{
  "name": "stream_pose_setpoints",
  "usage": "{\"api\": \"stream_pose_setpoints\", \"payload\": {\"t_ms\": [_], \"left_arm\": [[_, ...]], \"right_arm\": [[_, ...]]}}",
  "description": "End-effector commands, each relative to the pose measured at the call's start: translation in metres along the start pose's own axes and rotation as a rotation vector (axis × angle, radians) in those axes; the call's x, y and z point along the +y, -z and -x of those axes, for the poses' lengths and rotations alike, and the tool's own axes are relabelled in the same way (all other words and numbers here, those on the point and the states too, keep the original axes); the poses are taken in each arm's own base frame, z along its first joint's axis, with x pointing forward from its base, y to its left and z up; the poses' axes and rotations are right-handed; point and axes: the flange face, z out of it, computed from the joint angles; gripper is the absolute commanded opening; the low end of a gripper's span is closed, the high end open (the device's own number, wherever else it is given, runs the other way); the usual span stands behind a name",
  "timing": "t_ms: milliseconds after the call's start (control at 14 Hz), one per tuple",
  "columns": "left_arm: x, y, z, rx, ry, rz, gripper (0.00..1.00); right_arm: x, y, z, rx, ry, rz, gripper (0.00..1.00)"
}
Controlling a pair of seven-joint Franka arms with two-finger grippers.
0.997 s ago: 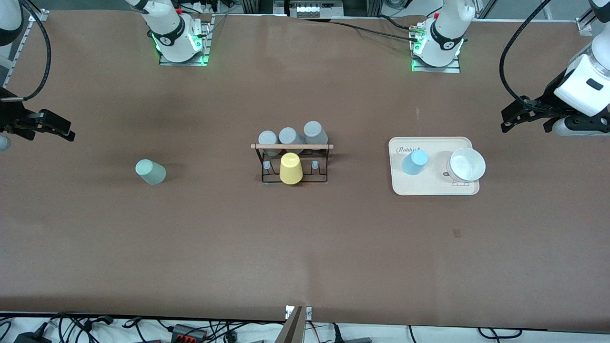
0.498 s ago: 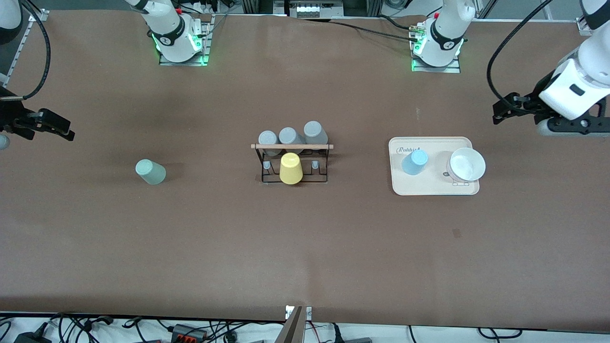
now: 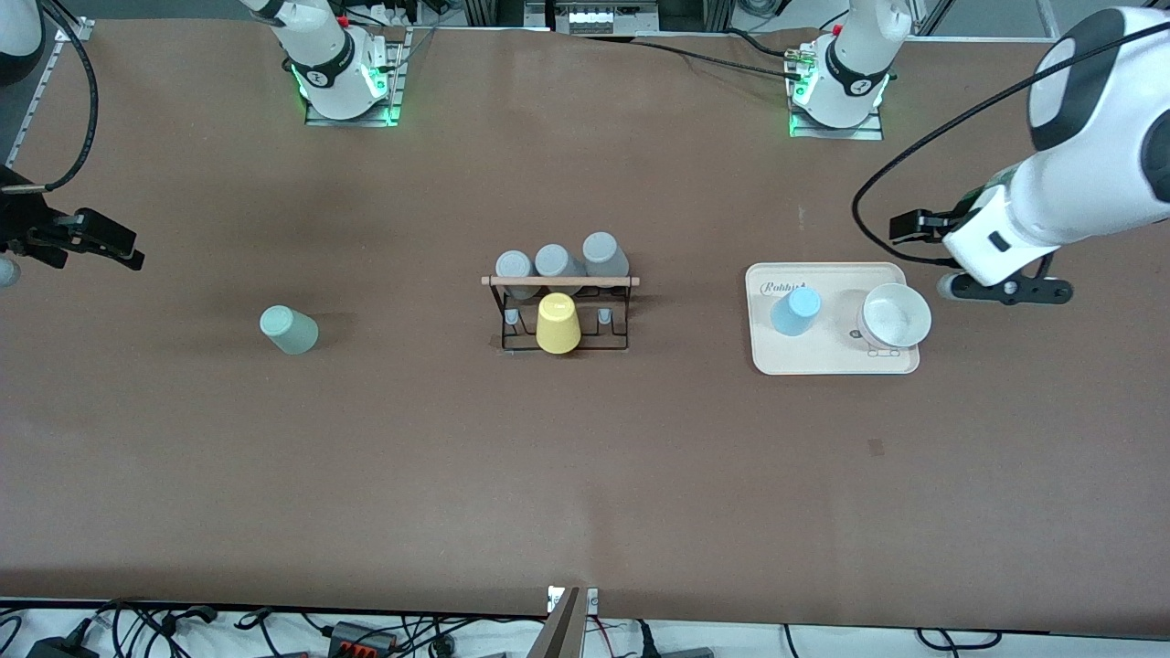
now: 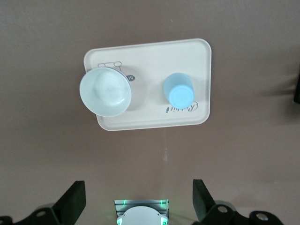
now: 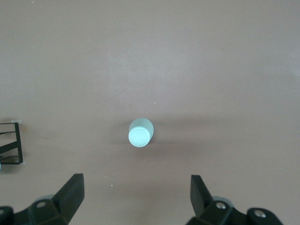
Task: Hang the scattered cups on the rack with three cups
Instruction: 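Move the left gripper down over the light blue cup on the tray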
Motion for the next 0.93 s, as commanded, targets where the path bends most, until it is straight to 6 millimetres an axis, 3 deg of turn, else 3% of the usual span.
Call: {"api": "stream_pose_setpoints", "payload": {"t_ms": [0,142,285,427,498,641,854], "left_arm": [[0.014,-0.027,0.012,-0.011,-0.033,-0.011,1.00],[0.024,-0.061,0.016,0.049,-0.039,-0.018,1.00],[0.034,-0.109,0.015,0.158,-0.026,-0.017,1.00],[0.074,-0.135,-0.001,0.281,0.002,0.005,1.00],[0.081,-0.157,-0.012,0.287,0.008,-0.010,1.00],[0.080,-0.175,-0.018,0.327,-0.006,-0.114,1.00],[0.087,-0.207,-0.028,0.308,0.002,-0.117,1.00]], "right_arm": [[-0.002,0.001,0.007,-0.002,0.015,-0.002,1.00],[-0.003,0.001,0.007,0.001,0.016,-0.002,1.00],[-0.003,0.001,0.007,0.001,0.015,-0.002,1.00],[-0.003,0.001,0.007,0.001,0.015,-0.002,1.00],[-0.003,0.001,0.007,0.001,0.015,-0.002,1.00],[-0.003,0.001,0.006,0.003,0.015,-0.002,1.00],[-0.003,0.001,0.006,0.003,0.017,-0.002,1.00]]}}
